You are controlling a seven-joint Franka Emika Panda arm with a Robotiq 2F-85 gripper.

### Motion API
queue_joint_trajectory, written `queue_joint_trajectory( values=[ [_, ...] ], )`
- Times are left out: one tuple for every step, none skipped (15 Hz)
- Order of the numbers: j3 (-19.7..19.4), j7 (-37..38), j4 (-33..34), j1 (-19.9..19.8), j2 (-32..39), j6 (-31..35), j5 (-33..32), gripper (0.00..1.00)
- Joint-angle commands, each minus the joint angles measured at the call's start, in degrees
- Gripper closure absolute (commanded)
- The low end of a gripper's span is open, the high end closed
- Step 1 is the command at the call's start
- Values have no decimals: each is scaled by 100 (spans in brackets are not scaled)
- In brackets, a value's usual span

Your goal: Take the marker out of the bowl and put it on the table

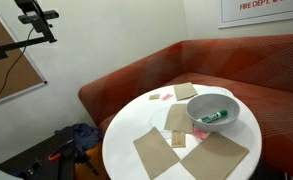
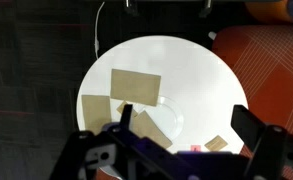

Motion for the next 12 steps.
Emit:
queue_joint_trajectory(
  values=[
    [-68, 46, 15, 89, 12, -17, -43, 0],
    [-68, 46, 15, 89, 12, -17, -43, 0],
    [-68, 46, 15, 89, 12, -17, -43, 0],
    [-68, 46, 15, 89, 12, -17, -43, 0],
    [-68, 46, 15, 89, 12, -17, -43, 0],
    [-68, 46, 15, 89, 12, -17, -43, 0],
    [-68, 46, 15, 89, 12, -17, -43, 0],
    [-104, -12, 43, 103, 45, -24, -12, 0],
    [-124, -17, 86, 86, 107, -2, -17, 0],
    [-149, -35, 100, 80, 121, -1, -20, 0],
    [-184, -47, 125, 63, 155, 11, -24, 0],
    [-224, -49, 168, 32, 224, 68, -41, 0]
  ],
)
